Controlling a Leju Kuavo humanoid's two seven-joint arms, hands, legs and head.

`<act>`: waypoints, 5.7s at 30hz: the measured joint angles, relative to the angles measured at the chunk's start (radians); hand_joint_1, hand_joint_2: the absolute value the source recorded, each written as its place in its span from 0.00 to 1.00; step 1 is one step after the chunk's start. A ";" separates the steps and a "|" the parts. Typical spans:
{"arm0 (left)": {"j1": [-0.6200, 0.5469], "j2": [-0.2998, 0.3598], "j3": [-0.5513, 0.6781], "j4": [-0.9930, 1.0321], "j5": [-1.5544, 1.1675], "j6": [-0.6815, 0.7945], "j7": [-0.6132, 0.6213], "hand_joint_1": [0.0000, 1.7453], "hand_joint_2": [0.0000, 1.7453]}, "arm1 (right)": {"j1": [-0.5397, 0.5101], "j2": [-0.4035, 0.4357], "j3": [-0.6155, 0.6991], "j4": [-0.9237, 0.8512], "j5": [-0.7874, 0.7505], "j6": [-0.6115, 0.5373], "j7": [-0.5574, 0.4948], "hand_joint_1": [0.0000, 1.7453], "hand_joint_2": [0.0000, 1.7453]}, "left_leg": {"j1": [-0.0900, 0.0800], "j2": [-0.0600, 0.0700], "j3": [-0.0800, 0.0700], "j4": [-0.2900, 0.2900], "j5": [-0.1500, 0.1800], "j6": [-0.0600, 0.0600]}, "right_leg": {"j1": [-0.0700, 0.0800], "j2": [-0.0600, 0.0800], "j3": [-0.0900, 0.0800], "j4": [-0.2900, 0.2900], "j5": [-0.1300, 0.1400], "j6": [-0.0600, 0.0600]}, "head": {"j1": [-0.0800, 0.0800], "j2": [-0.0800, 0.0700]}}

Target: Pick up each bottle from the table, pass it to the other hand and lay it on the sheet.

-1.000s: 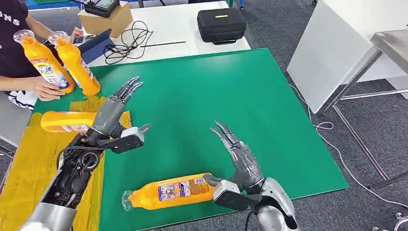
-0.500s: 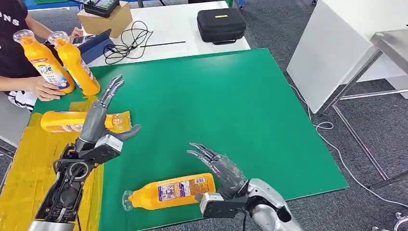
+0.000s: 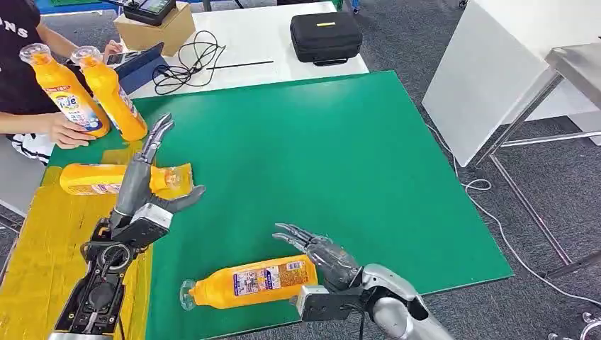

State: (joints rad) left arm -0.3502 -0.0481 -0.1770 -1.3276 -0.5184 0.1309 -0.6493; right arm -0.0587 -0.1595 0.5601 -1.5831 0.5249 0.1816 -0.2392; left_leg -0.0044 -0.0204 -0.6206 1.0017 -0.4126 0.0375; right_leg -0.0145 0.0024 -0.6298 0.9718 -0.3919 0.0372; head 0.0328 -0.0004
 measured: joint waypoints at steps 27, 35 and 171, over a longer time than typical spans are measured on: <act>0.031 -0.072 0.032 -0.088 0.162 -0.015 0.002 0.00 1.00 | -0.149 0.099 0.237 0.384 0.153 -0.158 0.220 0.00 1.00 | 0.000 0.001 0.001 0.000 0.000 0.000 | 0.000 0.000 0.000 0.000 0.000 0.000 | 0.000 0.000; 0.032 -0.088 0.031 -0.089 0.167 -0.015 0.005 0.00 1.00 | -0.172 0.176 0.272 0.456 0.363 -0.254 0.312 0.00 1.00 | 0.001 0.003 0.004 0.000 0.000 0.000 | 0.001 0.002 0.001 0.000 0.000 0.000 | 0.000 0.000; 0.078 -0.096 0.181 -0.014 0.226 0.000 -0.008 0.00 1.00 | -0.187 0.202 0.144 0.393 0.684 -0.269 0.451 0.00 1.00 | 0.003 0.000 0.002 0.000 0.001 -0.003 | 0.003 0.001 0.001 0.000 0.002 -0.003 | 0.000 0.000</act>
State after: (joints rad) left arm -0.2724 -0.1442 0.0038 -1.3417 -0.2926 0.1312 -0.6569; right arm -0.2456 0.0423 0.7042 -1.1902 1.2089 -0.0874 0.2121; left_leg -0.0012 -0.0200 -0.6187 1.0017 -0.4113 0.0346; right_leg -0.0116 0.0038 -0.6289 0.9717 -0.3904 0.0340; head 0.0332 -0.0004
